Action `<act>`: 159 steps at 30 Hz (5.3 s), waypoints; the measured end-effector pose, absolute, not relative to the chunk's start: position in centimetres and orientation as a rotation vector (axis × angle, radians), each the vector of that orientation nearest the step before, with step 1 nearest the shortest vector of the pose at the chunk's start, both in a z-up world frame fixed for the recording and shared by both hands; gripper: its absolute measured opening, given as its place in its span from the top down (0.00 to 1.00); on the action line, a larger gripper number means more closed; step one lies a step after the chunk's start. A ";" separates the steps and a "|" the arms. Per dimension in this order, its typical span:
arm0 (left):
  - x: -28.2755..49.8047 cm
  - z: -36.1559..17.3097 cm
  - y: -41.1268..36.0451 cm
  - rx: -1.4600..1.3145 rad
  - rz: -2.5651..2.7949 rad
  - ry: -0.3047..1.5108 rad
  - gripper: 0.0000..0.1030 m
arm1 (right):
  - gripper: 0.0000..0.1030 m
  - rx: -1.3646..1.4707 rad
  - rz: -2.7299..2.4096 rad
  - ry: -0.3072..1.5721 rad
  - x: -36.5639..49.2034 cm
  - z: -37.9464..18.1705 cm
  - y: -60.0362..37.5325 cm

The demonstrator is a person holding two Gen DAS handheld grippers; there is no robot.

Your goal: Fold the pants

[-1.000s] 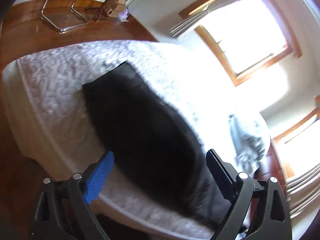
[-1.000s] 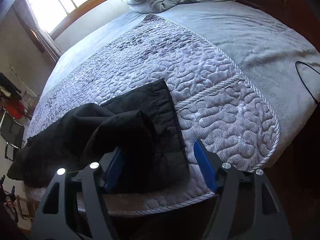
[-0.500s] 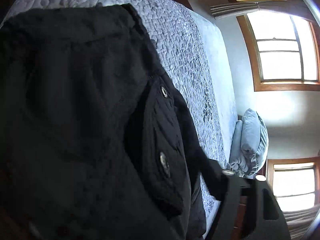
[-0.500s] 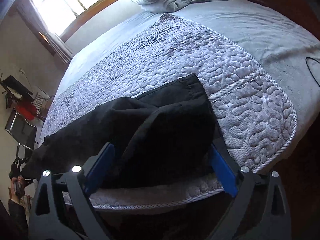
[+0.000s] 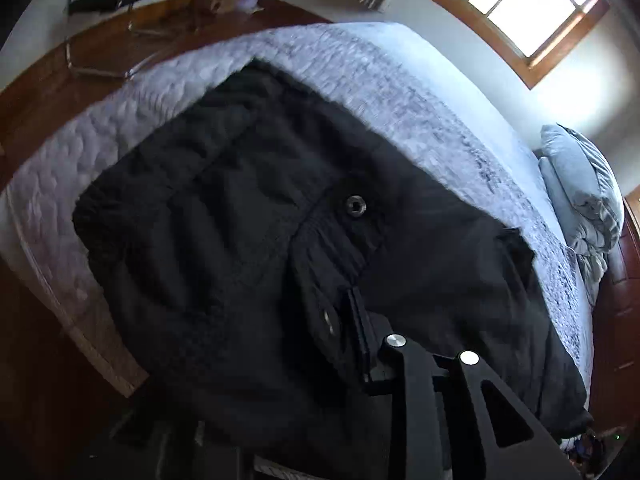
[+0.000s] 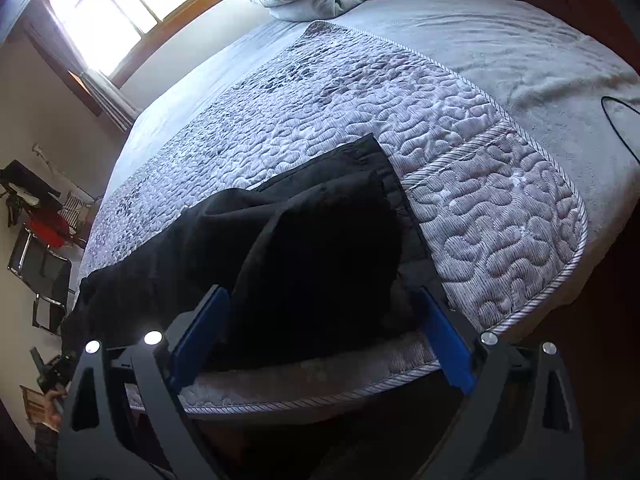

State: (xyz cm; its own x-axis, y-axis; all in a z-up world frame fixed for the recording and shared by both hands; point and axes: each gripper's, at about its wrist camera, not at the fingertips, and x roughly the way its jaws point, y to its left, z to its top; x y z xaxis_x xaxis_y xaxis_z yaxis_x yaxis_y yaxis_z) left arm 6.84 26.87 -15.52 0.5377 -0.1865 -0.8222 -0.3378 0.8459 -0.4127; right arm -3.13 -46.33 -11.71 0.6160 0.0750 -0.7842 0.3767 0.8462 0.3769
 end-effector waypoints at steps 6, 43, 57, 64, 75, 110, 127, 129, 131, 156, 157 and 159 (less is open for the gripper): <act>5.3 -14.7 25.8 -0.637 0.114 0.931 0.26 | 0.09 0.655 -0.210 0.838 -6.0 -9.3 -47.7; 7.2 -16.3 14.7 -0.430 0.111 1.044 0.04 | 0.92 0.906 0.237 0.523 2.5 -6.9 -45.9; 6.4 -14.7 15.9 -0.524 0.117 1.087 0.04 | 0.37 1.034 -0.177 0.869 -3.1 -16.5 -50.4; 4.7 -14.9 18.1 -0.626 0.131 1.068 0.04 | 0.84 1.053 -0.152 0.858 -2.5 -17.6 -50.3; 4.8 -14.9 18.0 -0.591 0.132 1.093 0.04 | 0.62 0.978 -0.258 0.925 -2.9 -17.5 -49.4; 3.4 -18.9 24.0 -1.181 0.124 1.081 0.04 | 0.39 1.072 -0.156 0.985 2.6 -19.5 -46.8; 4.3 -17.7 25.2 -1.115 0.088 1.002 0.81 | 0.90 0.956 -0.091 0.930 6.2 -15.6 -47.4; 4.5 -17.6 24.6 -1.124 0.059 0.988 0.84 | 0.90 0.948 -0.078 0.908 6.5 -14.4 -48.0; 5.1 -17.1 23.7 -1.101 0.037 0.983 0.86 | 0.91 0.926 -0.073 0.889 7.0 -13.1 -48.7; 6.8 -17.9 19.9 -0.983 -0.030 1.034 0.24 | 0.55 0.864 -0.278 0.934 7.6 -17.1 -56.4; 6.6 -17.3 20.0 -0.957 -0.014 1.024 0.15 | 0.46 0.881 -0.278 0.919 7.1 -17.0 -56.6; 6.1 -16.4 20.4 -0.911 0.038 1.024 0.06 | 0.35 0.938 -0.278 0.877 5.7 -16.8 -57.0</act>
